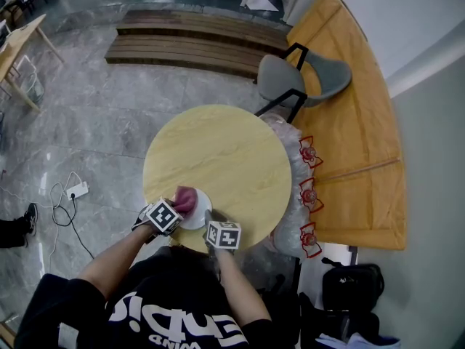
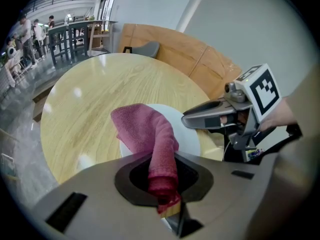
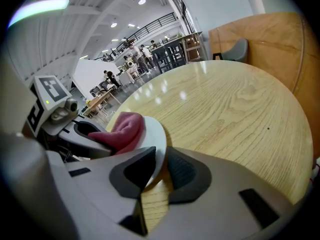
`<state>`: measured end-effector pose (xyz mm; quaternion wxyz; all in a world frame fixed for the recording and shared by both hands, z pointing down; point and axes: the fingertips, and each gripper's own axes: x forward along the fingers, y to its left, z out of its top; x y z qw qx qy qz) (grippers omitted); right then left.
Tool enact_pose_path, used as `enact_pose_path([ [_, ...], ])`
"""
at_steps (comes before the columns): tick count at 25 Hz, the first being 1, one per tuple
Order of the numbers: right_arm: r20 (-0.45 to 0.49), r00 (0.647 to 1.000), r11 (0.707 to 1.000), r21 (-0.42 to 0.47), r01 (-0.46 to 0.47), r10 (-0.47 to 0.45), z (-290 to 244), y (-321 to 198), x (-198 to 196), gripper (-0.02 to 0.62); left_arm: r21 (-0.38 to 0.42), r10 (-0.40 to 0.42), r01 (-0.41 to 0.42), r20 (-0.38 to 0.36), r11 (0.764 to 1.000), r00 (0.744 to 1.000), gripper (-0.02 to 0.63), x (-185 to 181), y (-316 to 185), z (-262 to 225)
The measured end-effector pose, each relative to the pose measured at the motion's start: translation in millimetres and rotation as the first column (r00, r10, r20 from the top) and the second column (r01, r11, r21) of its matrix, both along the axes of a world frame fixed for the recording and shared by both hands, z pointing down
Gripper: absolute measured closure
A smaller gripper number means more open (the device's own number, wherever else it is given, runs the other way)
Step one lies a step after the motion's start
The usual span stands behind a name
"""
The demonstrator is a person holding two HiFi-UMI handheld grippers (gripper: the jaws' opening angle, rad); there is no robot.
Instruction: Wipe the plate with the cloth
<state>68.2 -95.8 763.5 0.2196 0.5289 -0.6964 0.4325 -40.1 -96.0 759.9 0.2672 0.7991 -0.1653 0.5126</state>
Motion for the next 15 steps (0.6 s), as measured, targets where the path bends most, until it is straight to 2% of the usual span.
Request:
enact_pose_path([
  [4, -0.004, 1.000, 1.000, 0.002, -0.007, 0.007, -0.2, 0.4, 0.7, 0.509, 0.007, 0.000, 0.000, 0.011, 1.000, 1.000, 0.554, 3.1, -2.2, 0.0],
  [8, -0.007, 1.000, 1.000, 0.005, -0.016, 0.016, -1.0, 1.0, 0.3, 0.509, 0.050, 0.006, -0.007, 0.003, 0.999, 1.000, 0.554, 12.1, -11.8, -4.5],
  [13, -0.006, 1.000, 1.000, 0.001, -0.025, 0.025, -1.1, 0.3, -0.2, 0.509, -0.003, 0.023, -0.023, -0.065, 1.000, 0.998, 0.554, 37.5, -2.3, -8.1],
  [15, -0.004, 1.000, 1.000, -0.002, -0.027, 0.027, -1.1, -0.1, -0.1, 0.509, 0.005, 0.029, -0.029, -0.062, 1.000, 0.998, 0.554, 39.9, -4.0, -11.4],
])
